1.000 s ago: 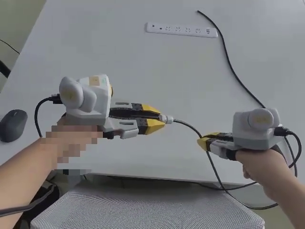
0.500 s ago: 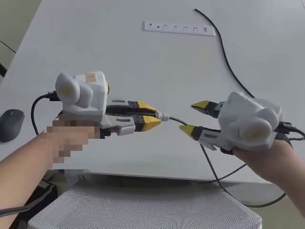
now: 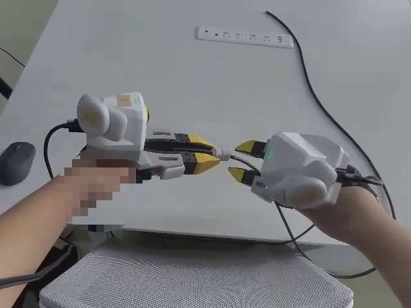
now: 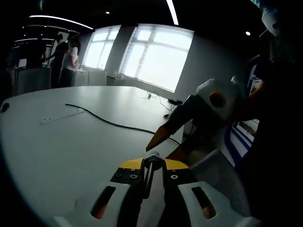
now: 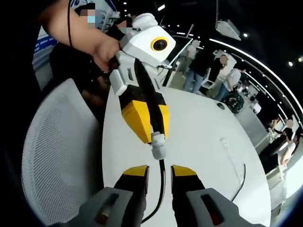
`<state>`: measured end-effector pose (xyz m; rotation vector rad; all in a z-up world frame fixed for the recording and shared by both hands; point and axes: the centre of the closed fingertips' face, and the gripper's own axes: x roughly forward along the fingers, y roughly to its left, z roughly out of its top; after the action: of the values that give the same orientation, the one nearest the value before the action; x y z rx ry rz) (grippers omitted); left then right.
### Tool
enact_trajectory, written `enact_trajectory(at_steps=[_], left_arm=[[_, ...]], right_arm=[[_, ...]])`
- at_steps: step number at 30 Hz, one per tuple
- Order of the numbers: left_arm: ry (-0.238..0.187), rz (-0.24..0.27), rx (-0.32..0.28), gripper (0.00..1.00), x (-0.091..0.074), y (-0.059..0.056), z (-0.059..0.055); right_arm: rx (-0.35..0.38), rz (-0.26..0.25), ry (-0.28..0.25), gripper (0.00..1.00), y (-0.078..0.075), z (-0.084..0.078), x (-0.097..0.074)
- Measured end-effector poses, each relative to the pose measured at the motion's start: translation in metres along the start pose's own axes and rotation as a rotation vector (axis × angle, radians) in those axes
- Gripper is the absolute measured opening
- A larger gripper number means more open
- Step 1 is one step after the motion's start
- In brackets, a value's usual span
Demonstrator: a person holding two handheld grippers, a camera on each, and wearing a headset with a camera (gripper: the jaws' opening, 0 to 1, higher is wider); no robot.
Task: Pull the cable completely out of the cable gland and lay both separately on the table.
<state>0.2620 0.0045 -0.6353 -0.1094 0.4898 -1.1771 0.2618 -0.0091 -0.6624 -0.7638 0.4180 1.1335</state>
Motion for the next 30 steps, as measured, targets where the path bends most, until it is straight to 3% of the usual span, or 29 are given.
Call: enact_trajectory(at_steps=[19,27,30], left_arm=[[0.006,-0.016,-0.004,0.15,0.0,-0.004,0.001],[0.006,-0.014,-0.008,0.15,0.001,-0.006,0.0],[0.008,-0.011,-0.005,0.15,0.002,-0.006,0.0]], right_arm=[[-0.052,-0.017,-0.006,0.0,-0.001,0.006,0.002],[0.027,-0.023,-0.014,0.0,-0.001,0.003,0.002],[0.045,-0.023,0.012,0.0,-0.001,-0.006,0.001]])
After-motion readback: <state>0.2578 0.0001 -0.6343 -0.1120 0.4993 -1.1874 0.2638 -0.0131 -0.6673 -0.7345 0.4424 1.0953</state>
